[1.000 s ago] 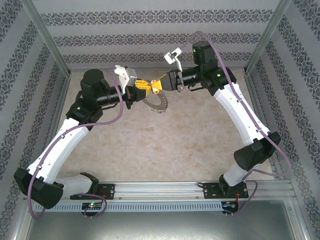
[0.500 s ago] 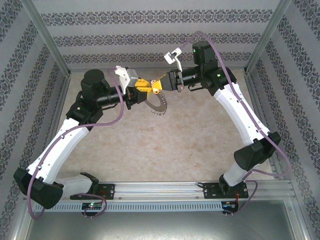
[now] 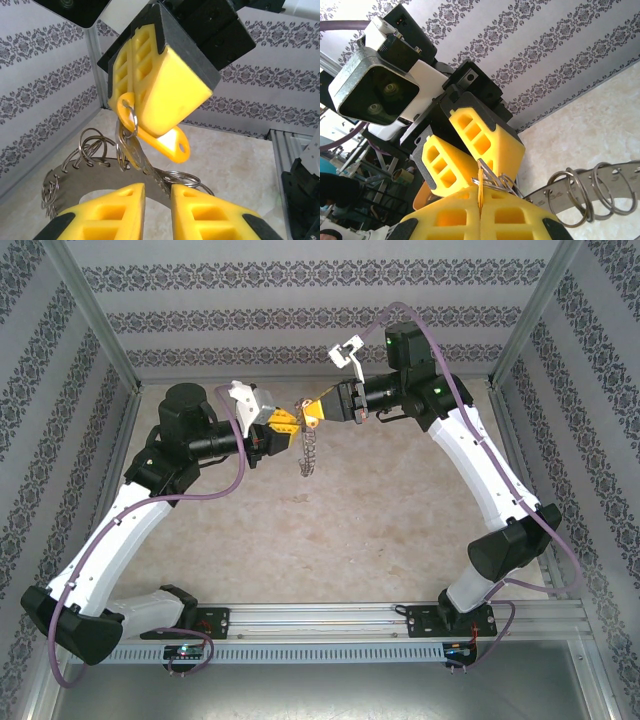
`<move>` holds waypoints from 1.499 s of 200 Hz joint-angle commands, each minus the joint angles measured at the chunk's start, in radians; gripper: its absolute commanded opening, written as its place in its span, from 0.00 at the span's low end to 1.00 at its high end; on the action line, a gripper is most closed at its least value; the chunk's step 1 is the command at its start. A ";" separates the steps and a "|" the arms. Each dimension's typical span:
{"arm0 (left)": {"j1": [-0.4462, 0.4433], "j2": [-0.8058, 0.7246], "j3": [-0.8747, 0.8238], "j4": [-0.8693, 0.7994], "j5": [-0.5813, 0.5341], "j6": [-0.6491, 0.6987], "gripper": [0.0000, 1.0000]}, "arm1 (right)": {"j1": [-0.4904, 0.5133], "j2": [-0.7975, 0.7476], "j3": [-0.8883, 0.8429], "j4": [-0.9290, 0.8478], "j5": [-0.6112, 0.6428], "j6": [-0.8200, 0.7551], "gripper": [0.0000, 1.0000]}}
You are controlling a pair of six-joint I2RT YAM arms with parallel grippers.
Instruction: Put the keys on the keyring
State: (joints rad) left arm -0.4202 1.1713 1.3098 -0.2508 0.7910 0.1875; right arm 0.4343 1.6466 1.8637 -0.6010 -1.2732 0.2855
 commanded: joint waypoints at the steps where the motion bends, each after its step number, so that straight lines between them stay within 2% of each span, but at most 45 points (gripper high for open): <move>1: -0.014 -0.011 0.021 -0.004 -0.055 0.047 0.20 | -0.003 -0.029 0.029 0.020 -0.039 0.003 0.00; 50: -0.012 0.011 0.039 0.011 -0.083 0.073 0.18 | 0.000 -0.042 0.024 0.018 -0.059 0.009 0.00; 152: -0.016 0.040 0.094 0.021 -0.020 0.058 0.22 | 0.006 -0.048 0.025 0.021 -0.063 0.018 0.00; 300: -0.044 0.033 0.102 0.010 -0.022 0.061 0.26 | 0.014 -0.031 0.045 0.022 -0.049 0.020 0.00</move>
State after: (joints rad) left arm -0.4480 1.2167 1.3815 -0.2520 0.7547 0.2367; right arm 0.4366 1.6310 1.8706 -0.6003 -1.2995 0.2943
